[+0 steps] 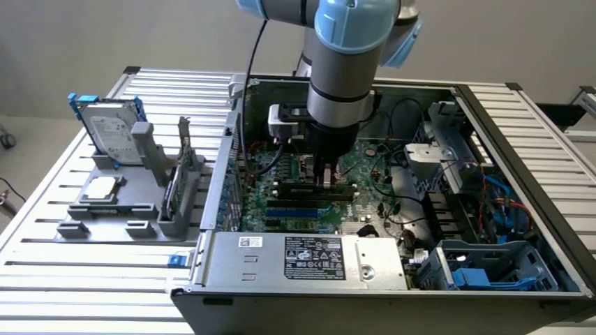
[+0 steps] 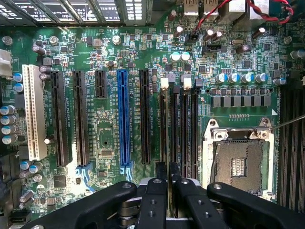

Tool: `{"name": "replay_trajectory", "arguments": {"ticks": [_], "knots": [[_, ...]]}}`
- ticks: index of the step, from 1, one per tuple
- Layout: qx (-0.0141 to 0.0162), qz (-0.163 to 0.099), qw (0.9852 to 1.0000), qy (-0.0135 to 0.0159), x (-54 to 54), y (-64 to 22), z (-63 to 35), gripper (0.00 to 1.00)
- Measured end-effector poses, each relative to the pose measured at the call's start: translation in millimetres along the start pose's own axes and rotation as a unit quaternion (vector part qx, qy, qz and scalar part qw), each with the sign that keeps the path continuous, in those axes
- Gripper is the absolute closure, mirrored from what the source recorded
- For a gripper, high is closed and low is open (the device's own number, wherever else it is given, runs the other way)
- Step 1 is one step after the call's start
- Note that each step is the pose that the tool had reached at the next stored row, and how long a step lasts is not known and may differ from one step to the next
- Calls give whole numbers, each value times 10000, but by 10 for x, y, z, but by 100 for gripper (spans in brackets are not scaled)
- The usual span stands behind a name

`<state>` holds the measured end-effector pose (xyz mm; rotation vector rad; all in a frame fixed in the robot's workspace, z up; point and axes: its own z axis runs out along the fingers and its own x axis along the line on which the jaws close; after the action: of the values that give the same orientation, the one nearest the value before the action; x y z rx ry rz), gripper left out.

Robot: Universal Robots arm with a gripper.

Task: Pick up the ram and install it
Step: 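Insert the ram into the slot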

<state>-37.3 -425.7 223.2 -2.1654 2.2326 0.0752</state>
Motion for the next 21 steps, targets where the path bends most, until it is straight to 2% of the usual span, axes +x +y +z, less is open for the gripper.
{"name": "replay_trajectory", "arguments": {"ticks": [2,4,5,6,16,18,19,21], "knots": [[0,0,10000,0,0,0,0,78],[-2,0,10000,0,0,1,0,78],[-5,1,10000,0,0,1,-3,72],[-8,1,10000,-1,-1,1,-14,72],[-57,3,10000,-2,-18,5,-317,72],[-60,4,10000,-2,-18,5,-326,73],[-60,4,10000,-3,-18,5,-326,87],[-60,3,10000,-3,-18,5,-327,89]]}}
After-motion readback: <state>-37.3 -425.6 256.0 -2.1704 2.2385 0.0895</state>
